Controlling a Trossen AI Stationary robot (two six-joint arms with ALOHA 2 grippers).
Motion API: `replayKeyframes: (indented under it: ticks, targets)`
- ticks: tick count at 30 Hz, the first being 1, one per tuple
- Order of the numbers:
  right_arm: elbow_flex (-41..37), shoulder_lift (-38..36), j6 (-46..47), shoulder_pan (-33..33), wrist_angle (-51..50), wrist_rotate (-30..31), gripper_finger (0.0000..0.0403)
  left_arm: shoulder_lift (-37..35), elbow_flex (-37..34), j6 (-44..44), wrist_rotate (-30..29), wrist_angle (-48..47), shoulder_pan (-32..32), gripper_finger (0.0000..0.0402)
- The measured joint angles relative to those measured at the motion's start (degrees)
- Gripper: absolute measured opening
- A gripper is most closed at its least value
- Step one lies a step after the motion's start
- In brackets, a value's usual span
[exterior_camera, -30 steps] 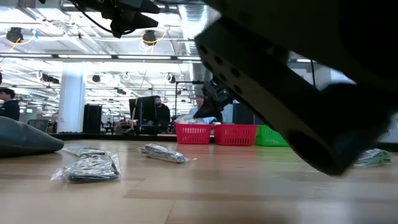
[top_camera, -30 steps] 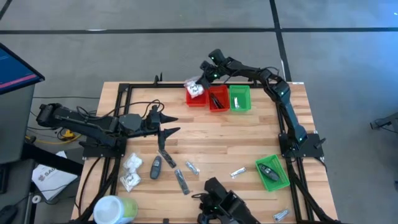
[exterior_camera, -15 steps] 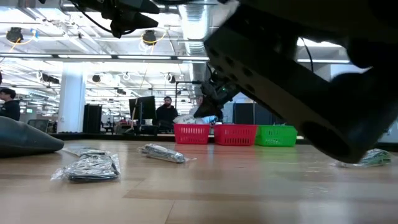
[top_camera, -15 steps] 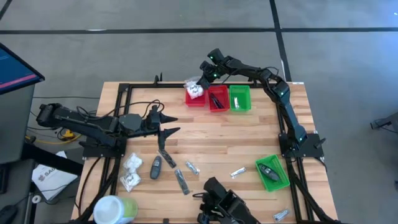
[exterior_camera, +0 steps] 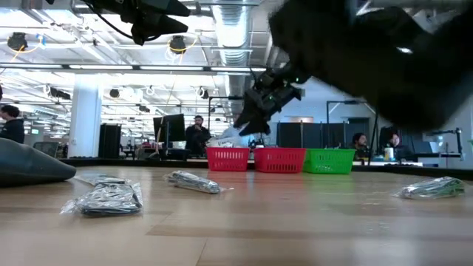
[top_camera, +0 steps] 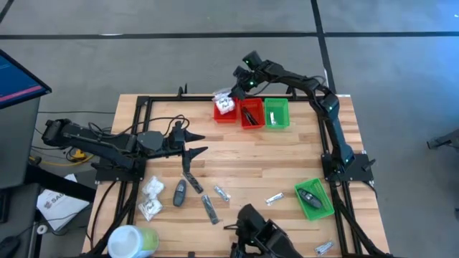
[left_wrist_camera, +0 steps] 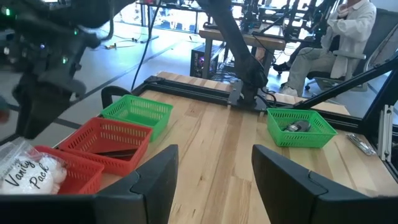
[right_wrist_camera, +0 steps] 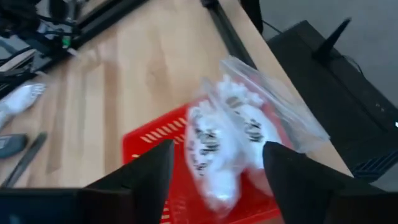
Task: Pick & Place Travel size toiletries
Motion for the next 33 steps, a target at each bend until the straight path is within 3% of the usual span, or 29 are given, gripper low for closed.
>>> replayKeyframes:
  ticks: [9,16,27,33]
  targets:
    - [0.0,-9.29,-3.91,3.04,-7.58,-0.34,0.0249,0.0,0.0,0.0,0.0,0.01,0.0,0.0199]
    - [0.0,-15.22,-10.13,9.0,-22.23,-0.36,0.0248,0.0,0.0,0.01,1.38,-0.02,0.0,0.0199]
    - [-0.02,-18.03,-11.39,22.72,-40.2,-0.05,0.0248,-0.02,0.0,0.33,7.76,-1.65,0.0,0.0199]
    - [-3.68,-18.12,-6.99,31.86,-40.98,1.96,0.0248,1.76,0.02,-1.09,10.35,-10.75,-1.9,0.0199]
